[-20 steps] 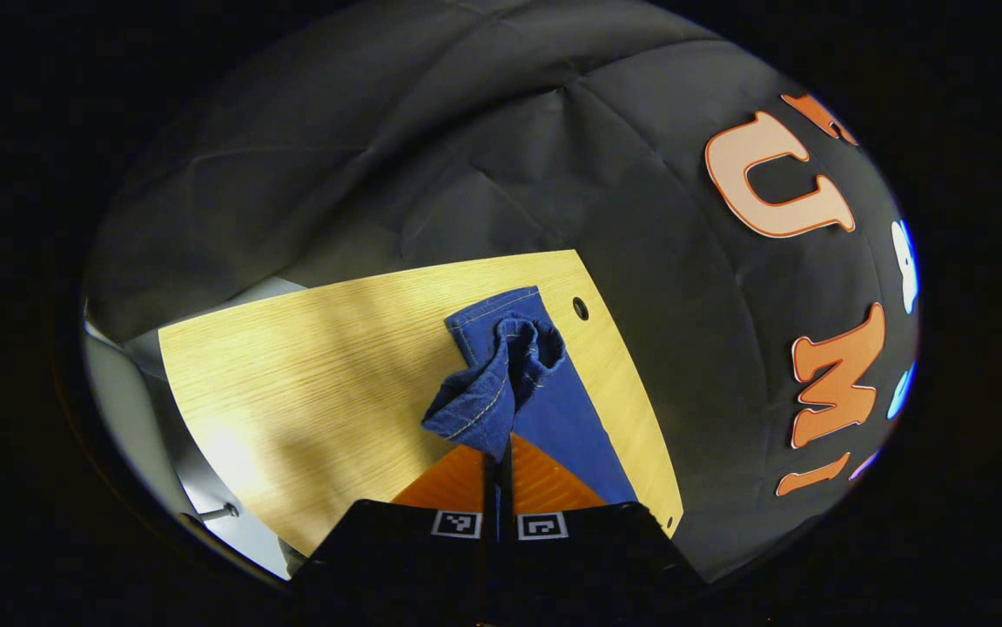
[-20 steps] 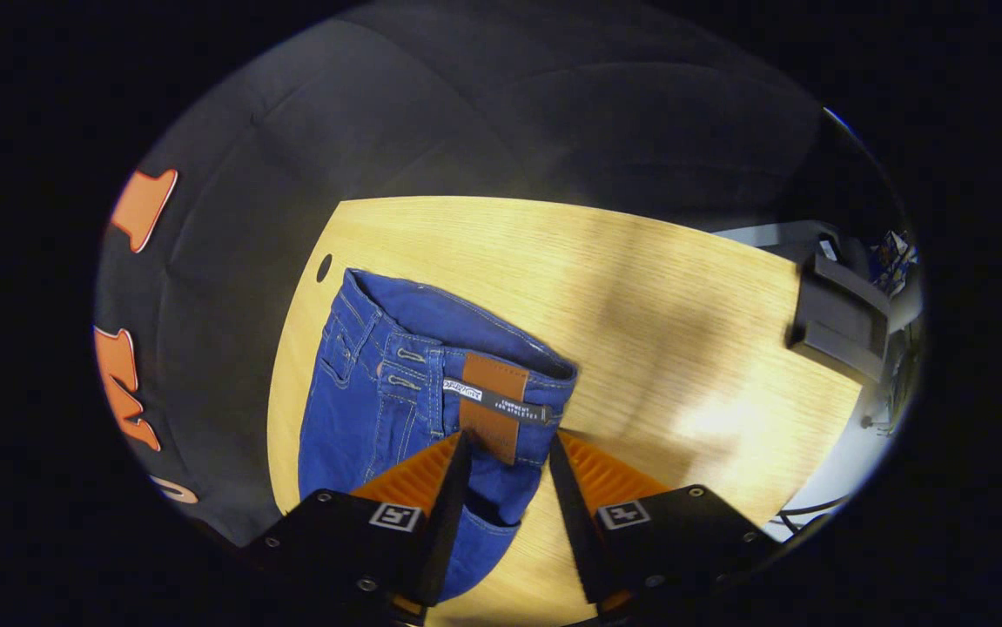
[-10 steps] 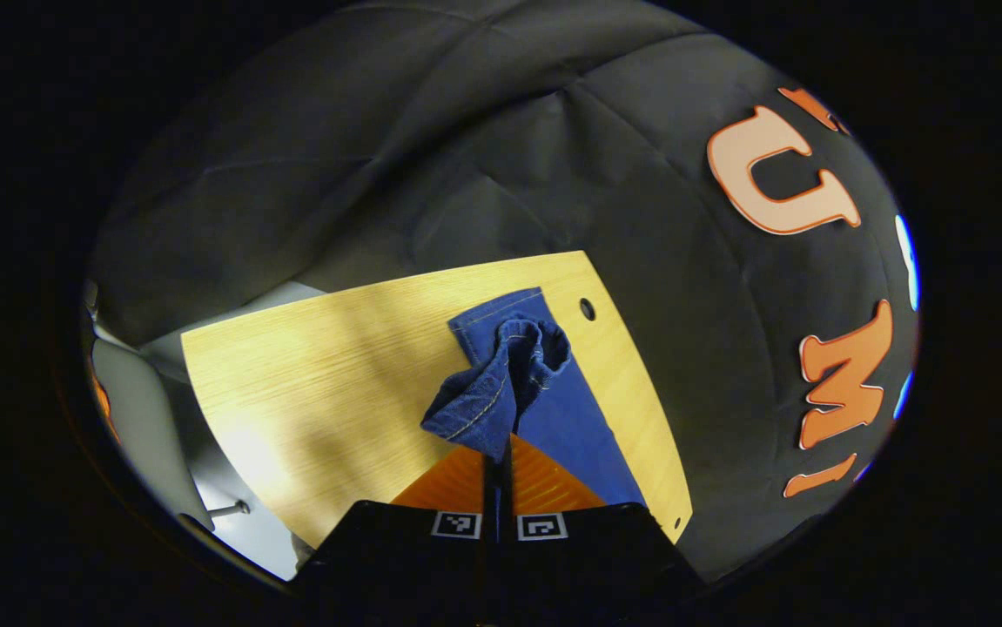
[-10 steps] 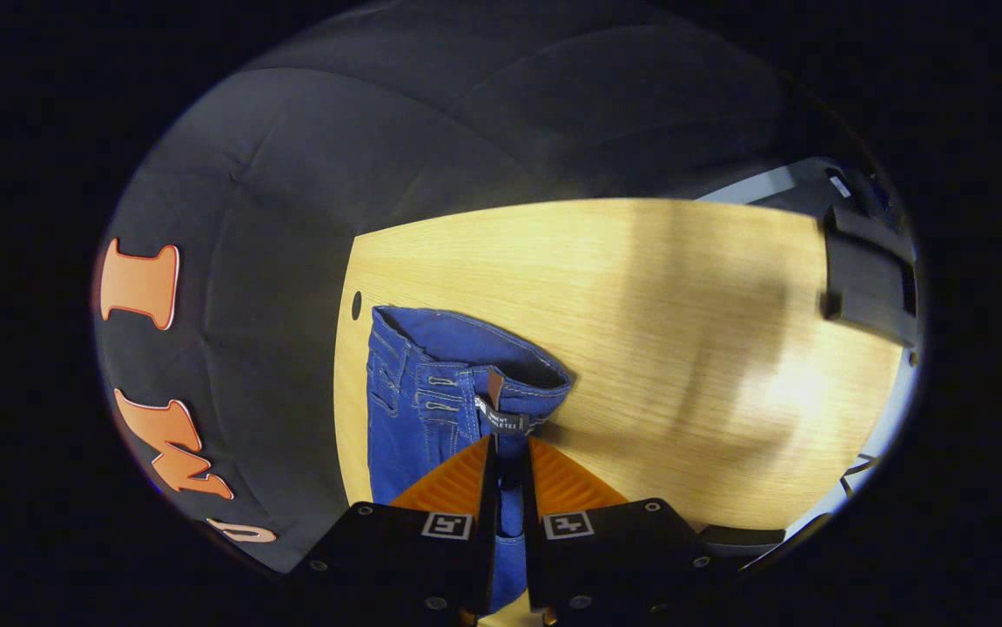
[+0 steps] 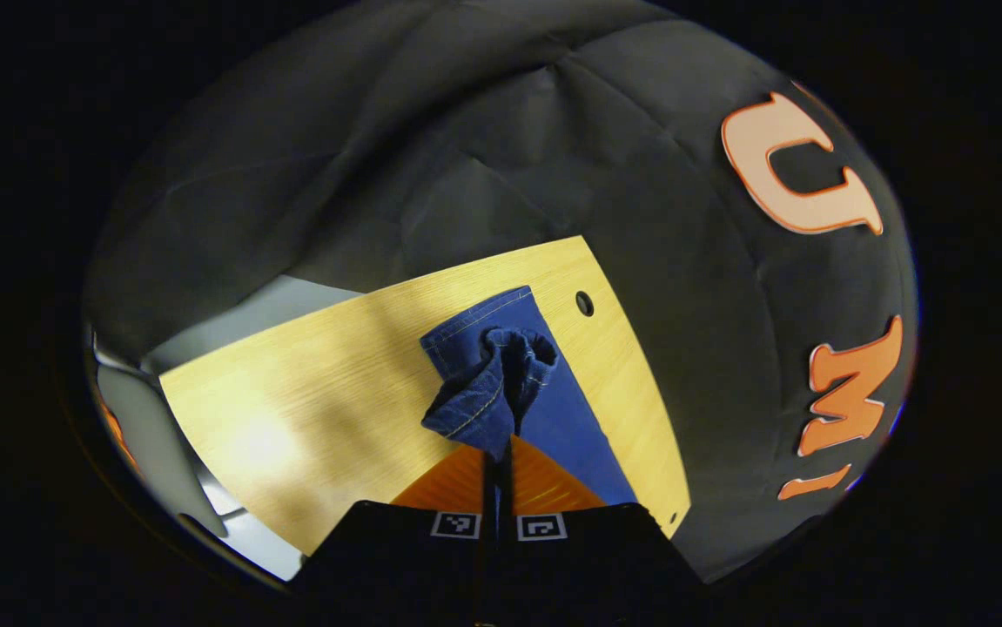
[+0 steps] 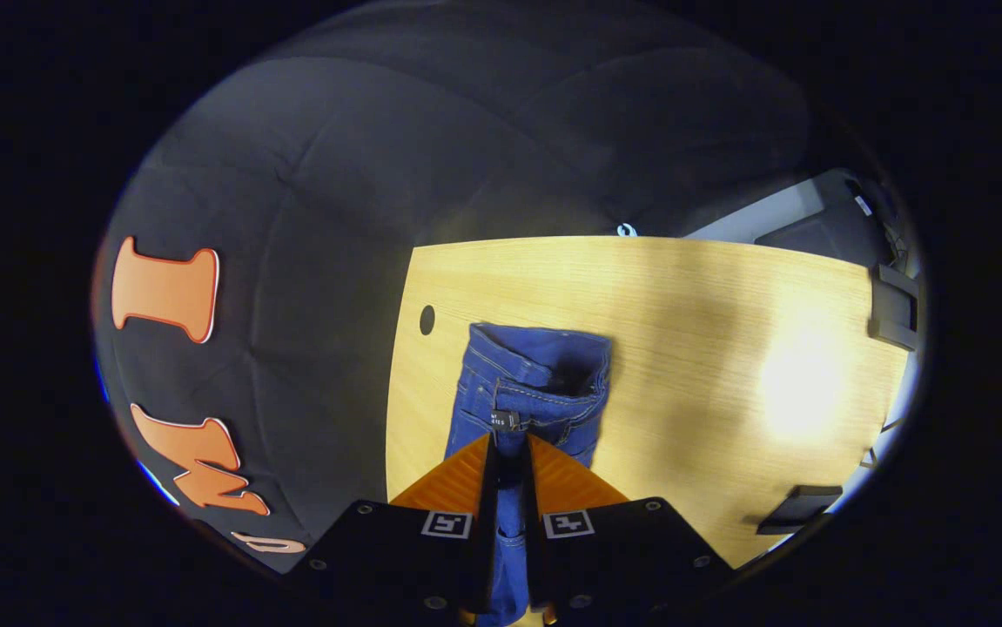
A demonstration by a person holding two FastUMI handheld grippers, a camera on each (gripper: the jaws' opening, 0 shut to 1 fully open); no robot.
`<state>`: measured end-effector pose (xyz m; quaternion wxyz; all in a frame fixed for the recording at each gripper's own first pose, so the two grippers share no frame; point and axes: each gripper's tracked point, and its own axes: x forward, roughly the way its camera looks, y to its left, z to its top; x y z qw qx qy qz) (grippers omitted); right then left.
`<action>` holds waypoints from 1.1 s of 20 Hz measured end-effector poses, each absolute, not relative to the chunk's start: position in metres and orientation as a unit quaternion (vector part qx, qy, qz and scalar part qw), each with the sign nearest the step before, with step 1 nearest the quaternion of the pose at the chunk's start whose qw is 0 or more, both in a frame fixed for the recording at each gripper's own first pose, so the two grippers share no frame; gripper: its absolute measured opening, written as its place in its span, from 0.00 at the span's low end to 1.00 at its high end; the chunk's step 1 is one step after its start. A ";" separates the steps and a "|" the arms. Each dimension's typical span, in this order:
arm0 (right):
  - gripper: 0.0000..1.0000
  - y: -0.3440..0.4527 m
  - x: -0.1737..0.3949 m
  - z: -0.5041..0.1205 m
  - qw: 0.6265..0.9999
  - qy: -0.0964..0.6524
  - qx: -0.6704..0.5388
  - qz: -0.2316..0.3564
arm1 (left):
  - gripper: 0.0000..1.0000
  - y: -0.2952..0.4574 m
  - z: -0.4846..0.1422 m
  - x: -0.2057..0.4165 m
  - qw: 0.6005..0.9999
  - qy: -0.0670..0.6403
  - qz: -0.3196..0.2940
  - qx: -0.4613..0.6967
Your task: Grasp the waist and the cuffs of the jeans and fold them to make the two legs overlap; first hold the waist and fold one-third of the jeans toward the cuffs, then hold the cuffs and fold the remaining one-third in the same direction to finish folding.
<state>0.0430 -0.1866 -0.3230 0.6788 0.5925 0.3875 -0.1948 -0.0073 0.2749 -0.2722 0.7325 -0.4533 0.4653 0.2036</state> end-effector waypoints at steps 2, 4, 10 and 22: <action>0.16 -0.183 0.060 -0.317 0.674 0.393 0.592 -0.202 | 0.01 0.277 -0.273 0.017 0.718 0.480 0.210 -0.458; 0.16 -0.181 0.076 -0.320 0.664 0.408 0.588 -0.214 | 0.01 0.283 -0.279 0.035 0.694 0.490 0.232 -0.473; 0.16 -0.172 0.133 -0.327 0.656 0.422 0.583 -0.226 | 0.01 0.284 -0.276 0.044 0.640 0.507 0.264 -0.513; 0.16 -0.150 0.197 -0.378 0.604 0.463 0.600 -0.248 | 0.01 0.282 -0.351 0.098 0.484 0.524 0.397 -0.578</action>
